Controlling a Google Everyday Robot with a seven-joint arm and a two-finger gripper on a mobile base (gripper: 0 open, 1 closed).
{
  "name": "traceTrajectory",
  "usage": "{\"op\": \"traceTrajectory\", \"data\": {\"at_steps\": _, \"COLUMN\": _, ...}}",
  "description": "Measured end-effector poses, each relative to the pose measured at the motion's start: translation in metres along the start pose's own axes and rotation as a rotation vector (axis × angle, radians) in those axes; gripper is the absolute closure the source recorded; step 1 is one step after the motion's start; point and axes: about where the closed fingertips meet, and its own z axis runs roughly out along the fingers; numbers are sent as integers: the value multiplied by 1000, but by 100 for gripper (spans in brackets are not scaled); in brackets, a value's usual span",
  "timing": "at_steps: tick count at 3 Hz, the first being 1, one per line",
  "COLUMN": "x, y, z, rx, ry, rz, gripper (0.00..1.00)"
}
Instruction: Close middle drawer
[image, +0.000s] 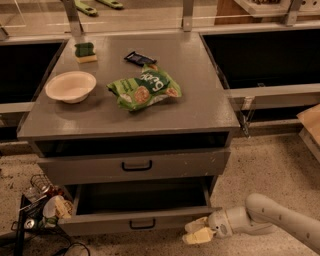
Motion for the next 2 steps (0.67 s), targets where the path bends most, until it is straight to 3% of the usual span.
{"op": "traceTrajectory", "data": {"at_steps": 1, "x": 0, "y": 0, "z": 0, "rx": 0, "ry": 0, "rz": 0, "gripper": 0}}
{"op": "traceTrajectory", "data": {"at_steps": 2, "x": 0, "y": 0, "z": 0, "rx": 0, "ry": 0, "rz": 0, "gripper": 0}}
